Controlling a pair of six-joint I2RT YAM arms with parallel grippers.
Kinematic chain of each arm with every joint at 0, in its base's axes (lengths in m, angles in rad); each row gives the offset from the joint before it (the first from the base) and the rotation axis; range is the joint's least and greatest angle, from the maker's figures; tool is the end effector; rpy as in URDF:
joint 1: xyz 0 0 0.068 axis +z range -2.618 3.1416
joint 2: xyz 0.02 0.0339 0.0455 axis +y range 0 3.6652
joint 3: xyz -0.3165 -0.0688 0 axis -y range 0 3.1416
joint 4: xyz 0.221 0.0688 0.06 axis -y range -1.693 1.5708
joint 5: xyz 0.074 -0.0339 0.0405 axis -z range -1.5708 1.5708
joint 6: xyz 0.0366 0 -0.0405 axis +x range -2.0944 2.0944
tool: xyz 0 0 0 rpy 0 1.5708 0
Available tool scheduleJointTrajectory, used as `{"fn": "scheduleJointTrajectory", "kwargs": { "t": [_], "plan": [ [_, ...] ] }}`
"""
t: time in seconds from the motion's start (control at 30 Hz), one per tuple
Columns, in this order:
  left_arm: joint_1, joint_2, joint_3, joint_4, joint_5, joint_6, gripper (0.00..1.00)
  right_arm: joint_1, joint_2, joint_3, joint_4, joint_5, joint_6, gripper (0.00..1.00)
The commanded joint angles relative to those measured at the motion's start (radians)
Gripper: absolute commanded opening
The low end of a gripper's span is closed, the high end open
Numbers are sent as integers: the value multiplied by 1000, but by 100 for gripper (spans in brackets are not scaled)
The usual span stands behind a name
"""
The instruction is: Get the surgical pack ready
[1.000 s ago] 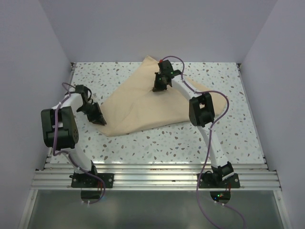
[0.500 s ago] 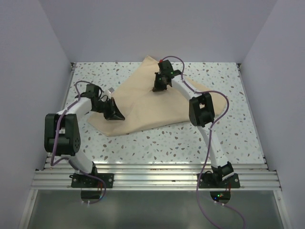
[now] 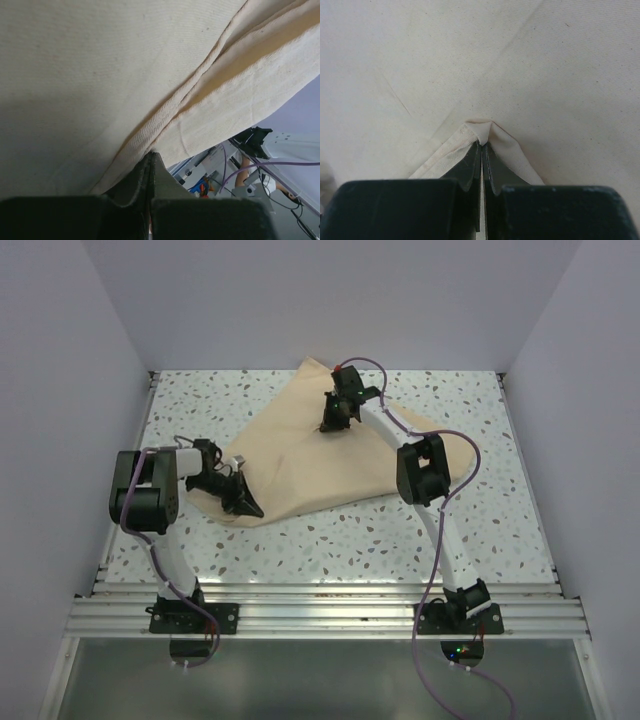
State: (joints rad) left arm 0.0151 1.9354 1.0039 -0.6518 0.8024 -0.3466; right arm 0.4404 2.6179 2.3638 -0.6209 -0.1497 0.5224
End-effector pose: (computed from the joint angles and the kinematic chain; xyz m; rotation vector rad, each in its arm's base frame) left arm 0.3120 -0.0216 0.1682 0.5054 -2.7232 1.1560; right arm 0.5347 0.2580 0.1897 0.0349 2.5286 0.5925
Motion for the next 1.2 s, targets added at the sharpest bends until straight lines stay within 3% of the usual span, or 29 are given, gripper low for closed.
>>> {"fn": "scheduleJointTrajectory", "kwargs": {
  "t": [0.0,0.13,0.27,0.63,0.77,0.9,1.17],
  "plan": [
    [19,-35,47,-26,-123,72,0,-6,42,22,-36,35,-27,0],
    [-3,-156,145,23,-42,45,4,-6,36,11,-37,36,-32,0],
    [-33,-155,154,133,60,-26,5,-6,39,15,-36,36,-32,0],
    [-150,80,96,178,176,-14,3,-5,50,25,-42,35,-35,0],
    [-153,175,146,22,63,53,0,-6,56,28,-37,33,-27,0],
    [-138,90,180,-14,-69,69,1,-6,54,35,-40,35,-28,0],
    [-136,-12,341,-77,-68,60,5,-6,48,29,-45,33,-33,0]
  ]
}}
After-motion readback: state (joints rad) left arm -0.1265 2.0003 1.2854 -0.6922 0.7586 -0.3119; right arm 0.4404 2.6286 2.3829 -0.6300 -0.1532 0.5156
